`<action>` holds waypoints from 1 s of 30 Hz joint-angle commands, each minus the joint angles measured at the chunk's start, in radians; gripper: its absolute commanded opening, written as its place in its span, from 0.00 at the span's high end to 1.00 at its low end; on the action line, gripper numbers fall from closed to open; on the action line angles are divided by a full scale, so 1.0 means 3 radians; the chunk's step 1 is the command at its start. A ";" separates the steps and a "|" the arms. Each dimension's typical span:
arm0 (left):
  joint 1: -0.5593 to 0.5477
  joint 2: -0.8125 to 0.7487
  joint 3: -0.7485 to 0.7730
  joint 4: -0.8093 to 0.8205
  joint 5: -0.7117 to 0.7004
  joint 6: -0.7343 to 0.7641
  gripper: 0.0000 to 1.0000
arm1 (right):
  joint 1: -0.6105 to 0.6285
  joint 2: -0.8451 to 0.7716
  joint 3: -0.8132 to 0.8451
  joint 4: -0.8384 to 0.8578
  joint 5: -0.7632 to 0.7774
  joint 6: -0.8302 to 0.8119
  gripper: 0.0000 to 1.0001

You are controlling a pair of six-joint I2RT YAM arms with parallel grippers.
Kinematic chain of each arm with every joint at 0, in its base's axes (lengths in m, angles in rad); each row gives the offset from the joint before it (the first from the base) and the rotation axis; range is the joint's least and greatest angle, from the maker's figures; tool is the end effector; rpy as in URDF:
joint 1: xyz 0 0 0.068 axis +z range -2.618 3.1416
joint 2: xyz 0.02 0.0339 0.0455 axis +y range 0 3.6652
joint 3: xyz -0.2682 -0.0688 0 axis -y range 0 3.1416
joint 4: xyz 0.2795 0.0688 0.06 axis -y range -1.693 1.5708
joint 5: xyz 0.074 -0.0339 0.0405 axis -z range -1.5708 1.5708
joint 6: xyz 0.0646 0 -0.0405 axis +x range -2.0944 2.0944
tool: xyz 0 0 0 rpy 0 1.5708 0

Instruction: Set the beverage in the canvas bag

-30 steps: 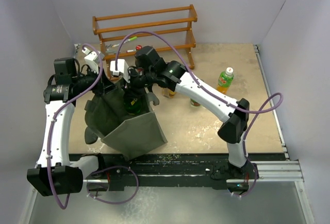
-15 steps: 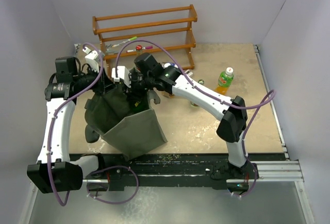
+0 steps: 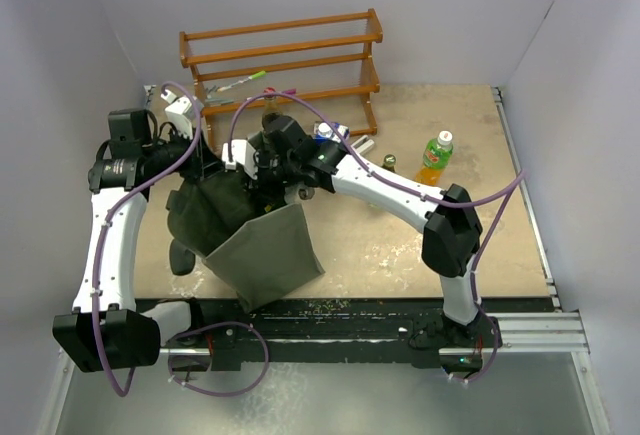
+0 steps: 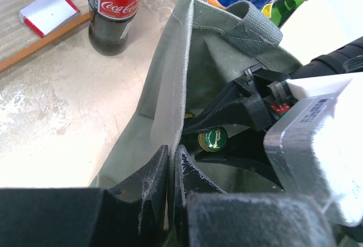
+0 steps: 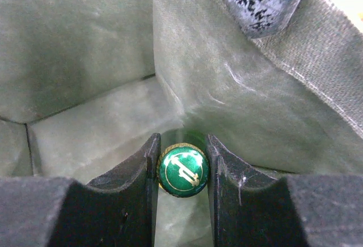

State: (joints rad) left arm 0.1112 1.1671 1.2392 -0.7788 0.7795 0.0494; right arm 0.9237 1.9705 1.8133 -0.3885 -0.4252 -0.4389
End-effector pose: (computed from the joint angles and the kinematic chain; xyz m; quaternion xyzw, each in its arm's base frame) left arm 0.2836 -0.0140 0.3622 0.1331 0.8445 -0.3129 0.4138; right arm 0.2943 0.4336 0.3071 -0.6169 0.5965 0.2936 0.4212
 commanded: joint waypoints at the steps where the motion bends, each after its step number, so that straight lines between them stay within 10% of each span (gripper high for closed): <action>1: 0.0013 -0.0039 -0.0001 0.0110 0.0062 0.0114 0.88 | -0.0027 -0.0236 -0.0082 0.0630 0.0195 -0.0058 1.00; 16: 0.0003 0.0034 -0.0156 0.0170 0.0211 0.0278 0.85 | -0.0027 -0.0084 -0.0452 0.1001 0.0315 -0.0073 0.99; 30: -0.0003 -0.0005 -0.0183 0.0207 0.0179 0.0289 0.85 | -0.0027 -0.0230 -0.0235 0.0791 0.0311 -0.0026 0.53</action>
State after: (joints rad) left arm 0.1108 1.1679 1.1995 -0.7048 0.8303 0.1177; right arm 0.9272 1.9697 1.6814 -0.1944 -0.3801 -0.4236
